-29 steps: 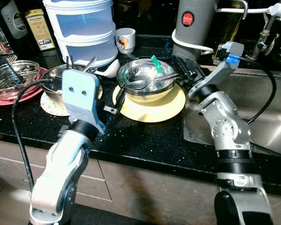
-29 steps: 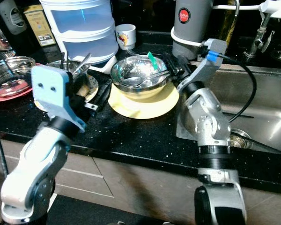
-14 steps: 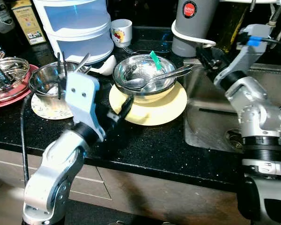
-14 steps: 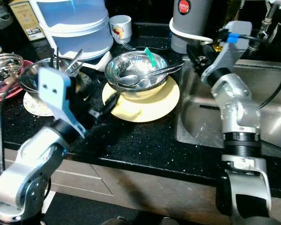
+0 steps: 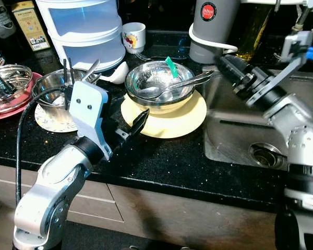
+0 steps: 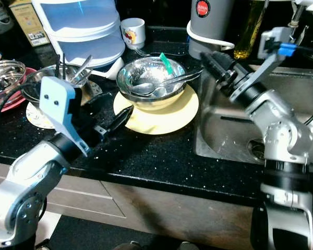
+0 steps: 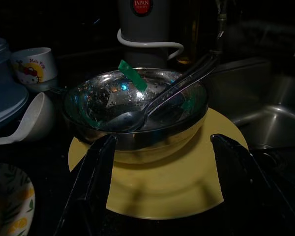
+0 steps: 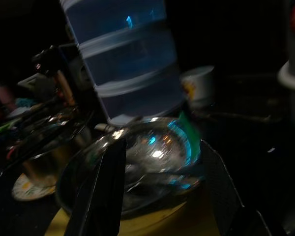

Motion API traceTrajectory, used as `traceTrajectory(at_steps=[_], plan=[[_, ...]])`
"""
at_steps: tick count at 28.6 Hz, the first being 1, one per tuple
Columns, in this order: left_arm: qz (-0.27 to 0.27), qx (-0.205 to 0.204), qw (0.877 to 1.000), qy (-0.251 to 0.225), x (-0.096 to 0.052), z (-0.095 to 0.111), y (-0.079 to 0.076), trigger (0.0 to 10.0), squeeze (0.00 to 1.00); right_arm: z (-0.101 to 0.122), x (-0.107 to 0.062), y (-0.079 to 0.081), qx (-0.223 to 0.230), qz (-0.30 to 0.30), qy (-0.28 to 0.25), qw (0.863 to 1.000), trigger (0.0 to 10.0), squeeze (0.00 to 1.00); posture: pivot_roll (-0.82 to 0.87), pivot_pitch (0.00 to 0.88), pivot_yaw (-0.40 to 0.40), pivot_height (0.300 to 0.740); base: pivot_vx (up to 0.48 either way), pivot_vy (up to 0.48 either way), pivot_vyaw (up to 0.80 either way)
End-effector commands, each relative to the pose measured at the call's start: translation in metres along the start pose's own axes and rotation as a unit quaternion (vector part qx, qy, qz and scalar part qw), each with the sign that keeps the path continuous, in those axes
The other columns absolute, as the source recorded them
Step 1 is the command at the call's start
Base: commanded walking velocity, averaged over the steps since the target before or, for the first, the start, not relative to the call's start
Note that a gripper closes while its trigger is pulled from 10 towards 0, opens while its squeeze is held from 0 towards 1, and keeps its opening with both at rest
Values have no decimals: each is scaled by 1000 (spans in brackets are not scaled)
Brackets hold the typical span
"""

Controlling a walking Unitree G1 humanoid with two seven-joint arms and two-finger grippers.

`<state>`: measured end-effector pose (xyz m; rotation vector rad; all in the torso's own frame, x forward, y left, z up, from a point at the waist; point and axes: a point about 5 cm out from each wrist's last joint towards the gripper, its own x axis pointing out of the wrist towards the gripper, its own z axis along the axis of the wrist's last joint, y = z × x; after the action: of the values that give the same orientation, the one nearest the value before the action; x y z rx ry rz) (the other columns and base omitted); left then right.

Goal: Kitchen organization

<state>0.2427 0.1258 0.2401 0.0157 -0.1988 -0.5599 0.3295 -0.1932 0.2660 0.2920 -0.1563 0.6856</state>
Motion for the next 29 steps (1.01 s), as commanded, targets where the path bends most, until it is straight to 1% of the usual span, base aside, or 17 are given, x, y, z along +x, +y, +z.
traceTrajectory(at_steps=[1, 4, 5, 6, 7, 8, 10, 12, 15, 22, 26, 29], plan=[[-11, -3, 1000, 3, -1, 1, -1, 10000, 0, -8, 5, 7, 13, -5, 8, 1000, 10000, 0, 15, 65, -4, 740, 0, 0, 0], [-15, -4, 1000, 2, 0, 2, -2, 10000, 0, -13, 10, 9, 26, -23, 7, 999, 10000, 0, 15, 65, -3, 740, 0, 0, 0], [-15, -4, 1000, 1, 0, 2, -1, 10000, 0, -16, 13, 9, 31, -44, 8, 998, 10000, 0, 14, 65, -2, 740, 0, 0, 0], [-15, -4, 1000, 1, 0, 2, -1, 10000, 0, -16, 13, 9, 31, -44, 8, 998, 10000, 0, 14, 65, -2, 740, 0, 0, 0], [-15, -5, 1000, 1, 0, 2, -1, 10000, 0, -17, 15, 8, 33, -60, 10, 998, 10000, 0, 14, 66, -1, 740, 0, 0, 0], [-15, -5, 1000, 1, 0, 2, -1, 10000, 0, -17, 16, 7, 32, -72, 10, 997, 10000, 0, 14, 66, -1, 740, 0, 0, 0], [-18, -8, 1000, 0, 1, 2, -2, 10000, 0, -19, 17, 7, 13, -92, 16, 996, 10000, 0, 9, 66, 1, 740, 0, 0, 0], [-20, -8, 1000, 1, 2, 1, -3, 10000, 0, -20, 18, 9, 5, -100, 22, 995, 10000, 0, 6, 63, -2, 740, 0, 0, 0], [-22, -8, 1000, 1, 2, 1, -3, 10000, 0, -21, 19, 11, 3, -103, 26, 994, 10000, 0, 6, 63, -4, 740, 0, 0, 0], [-27, -12, 1000, -1, 3, 1, -5, 10000, 0, -17, 19, 14, -2, -108, 30, 994, 10000, 0, 2, 53, -4, 740, 0, 0, 0], [-29, -14, 999, -2, 5, 1, -6, 10000, 0, -27, 21, 21, -5, -102, 74, 992, 10000, 0, -2, 48, -3, 740, 0, 0, 0], [-32, -15, 999, -3, 5, 1, -8, 10000, 0, -33, 23, 23, 20, -112, 92, 989, 10000, 0, -4, 45, -3, 740, 0, 0, 0]])
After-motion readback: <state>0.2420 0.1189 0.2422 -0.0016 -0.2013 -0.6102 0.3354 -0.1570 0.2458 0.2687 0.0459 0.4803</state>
